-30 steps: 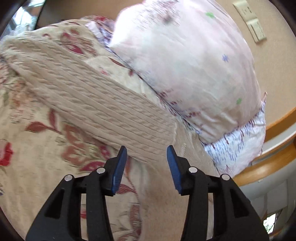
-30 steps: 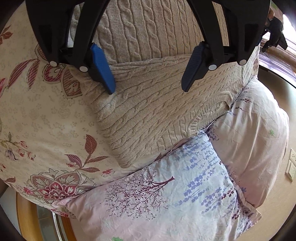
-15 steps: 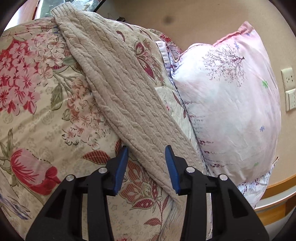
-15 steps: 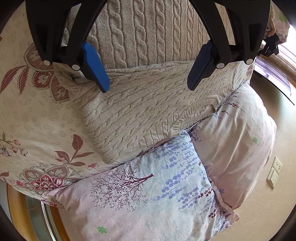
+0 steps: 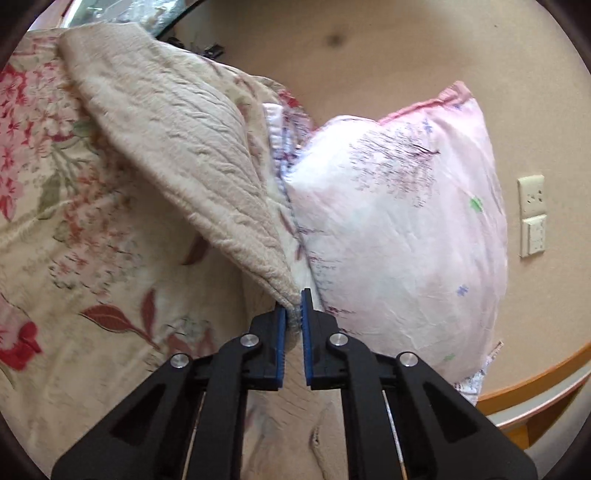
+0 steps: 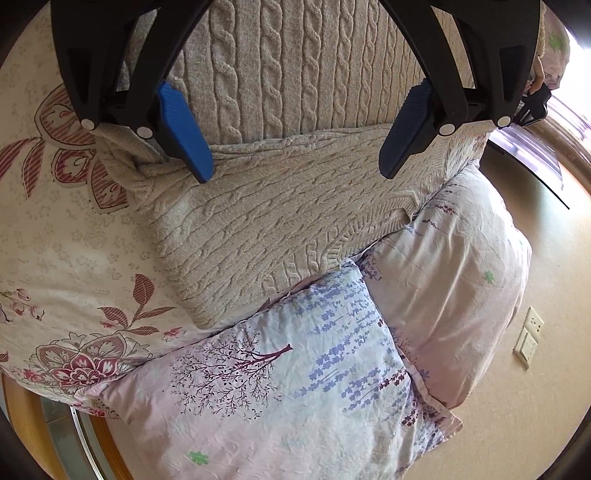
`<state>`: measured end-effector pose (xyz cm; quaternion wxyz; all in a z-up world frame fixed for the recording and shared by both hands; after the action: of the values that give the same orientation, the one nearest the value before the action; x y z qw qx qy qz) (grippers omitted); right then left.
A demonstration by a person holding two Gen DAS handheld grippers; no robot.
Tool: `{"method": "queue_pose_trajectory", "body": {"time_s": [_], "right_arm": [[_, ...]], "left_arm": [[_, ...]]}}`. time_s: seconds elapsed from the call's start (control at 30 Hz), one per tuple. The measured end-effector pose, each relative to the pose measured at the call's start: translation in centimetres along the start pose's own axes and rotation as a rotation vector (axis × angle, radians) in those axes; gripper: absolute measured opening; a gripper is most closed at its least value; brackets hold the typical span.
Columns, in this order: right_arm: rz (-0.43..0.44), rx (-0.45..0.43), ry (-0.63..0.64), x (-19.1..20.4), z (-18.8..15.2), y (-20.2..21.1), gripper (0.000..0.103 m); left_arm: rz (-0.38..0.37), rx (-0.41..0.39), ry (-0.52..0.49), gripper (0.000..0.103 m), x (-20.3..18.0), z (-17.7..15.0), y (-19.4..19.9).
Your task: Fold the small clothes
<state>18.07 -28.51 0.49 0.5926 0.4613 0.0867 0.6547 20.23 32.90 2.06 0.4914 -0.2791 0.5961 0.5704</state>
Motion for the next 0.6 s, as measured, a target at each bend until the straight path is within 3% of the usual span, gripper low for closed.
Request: {"method": "queue_pose_trajectory", "body": {"time_s": [0.17, 0.27, 0.33, 0.43, 0.6], "right_arm": [[0.021, -0.007, -0.011, -0.2, 0.0, 0.1, 0.093], [0.035, -0.013, -0.019, -0.3, -0.1, 0.2, 0.093], [0.042, -0.015, -0.024, -0.4, -0.1, 0.3, 0.093], [0.051, -0.018, -0.028, -0.5, -0.1, 0.4, 0.093], [0.059, -0.021, -0.032, -0.5, -0.2, 0.5, 0.093]], "left_arm": [[-0.177, 0.127, -0.127, 0.007, -5.8, -5.6, -2.3], [-0.231, 0.236, -0.201, 0.007, -8.0, -10.6, -4.6], [-0.229, 0.306, -0.242, 0.007, -8.2, -14.2, -6.3], [-0.159, 0.407, -0.251, 0.007, -6.6, -18.6, -9.0], [-0.058, 0.471, -0.166, 0.008, -2.8, -21.3, -11.2]]}}
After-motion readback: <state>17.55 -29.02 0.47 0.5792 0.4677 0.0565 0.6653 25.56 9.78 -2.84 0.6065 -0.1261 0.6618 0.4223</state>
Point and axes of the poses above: each gripper's, at about its wrist camera, not at the fingertips, and y roughly against the way its jaws point, x to its left, z to its top, the point moved 2 cm from there along -y, roughly the way its jaws point, and after that the axes turned 5 degrees about y, right-handed, at the moved point
